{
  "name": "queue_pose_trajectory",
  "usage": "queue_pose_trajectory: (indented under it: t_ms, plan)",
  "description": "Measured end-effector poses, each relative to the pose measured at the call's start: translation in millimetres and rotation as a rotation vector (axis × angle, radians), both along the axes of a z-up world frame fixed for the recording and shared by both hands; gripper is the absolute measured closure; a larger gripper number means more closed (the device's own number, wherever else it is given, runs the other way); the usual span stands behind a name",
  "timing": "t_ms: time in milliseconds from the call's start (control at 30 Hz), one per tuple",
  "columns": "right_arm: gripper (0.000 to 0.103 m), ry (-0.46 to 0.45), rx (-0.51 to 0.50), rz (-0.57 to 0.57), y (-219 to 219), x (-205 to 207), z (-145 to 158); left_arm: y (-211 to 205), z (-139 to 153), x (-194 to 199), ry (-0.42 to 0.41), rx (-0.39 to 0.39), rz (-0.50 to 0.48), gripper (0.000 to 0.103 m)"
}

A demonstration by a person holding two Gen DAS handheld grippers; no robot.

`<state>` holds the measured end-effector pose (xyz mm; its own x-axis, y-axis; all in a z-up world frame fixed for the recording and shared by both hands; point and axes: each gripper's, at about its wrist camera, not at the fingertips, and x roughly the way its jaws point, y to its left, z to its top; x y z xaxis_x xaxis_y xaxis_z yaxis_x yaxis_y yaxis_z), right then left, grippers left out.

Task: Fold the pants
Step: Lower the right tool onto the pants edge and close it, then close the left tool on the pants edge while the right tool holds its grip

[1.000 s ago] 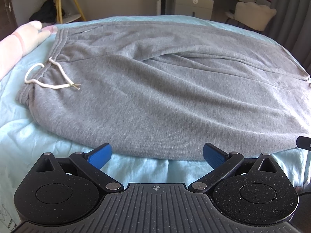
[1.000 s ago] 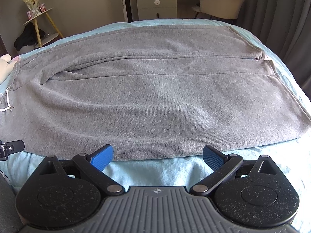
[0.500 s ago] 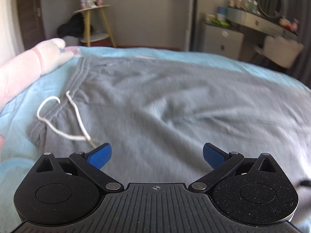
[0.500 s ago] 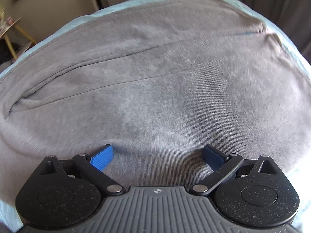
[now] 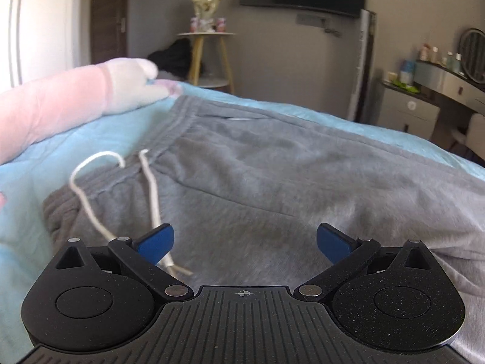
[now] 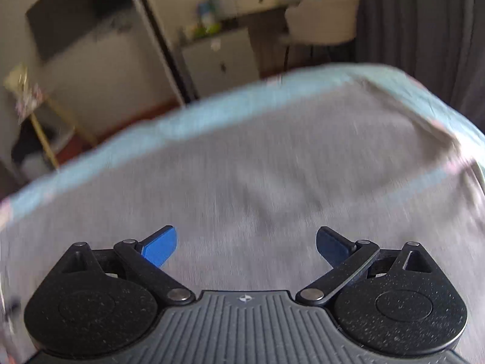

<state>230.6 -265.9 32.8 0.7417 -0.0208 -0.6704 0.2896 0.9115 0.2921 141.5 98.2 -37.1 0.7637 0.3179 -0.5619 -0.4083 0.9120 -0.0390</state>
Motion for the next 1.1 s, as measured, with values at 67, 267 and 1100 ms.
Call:
queue_pose_trajectory:
  t_ms: [67, 267, 1100]
  plan:
    - [0.024, 0.011, 0.034, -0.072, -11, 57, -3, -1, -8, 8, 0.057, -0.005, -0.022, 0.0]
    - [0.041, 0.089, 0.085, -0.383, -44, 168, -36, 1, -19, 14, 0.079, -0.005, -0.048, 0.0]
    - [0.095, -0.088, 0.35, -0.554, -68, -106, -85, 7, -26, 4, 0.008, -0.065, -0.064, 0.0]
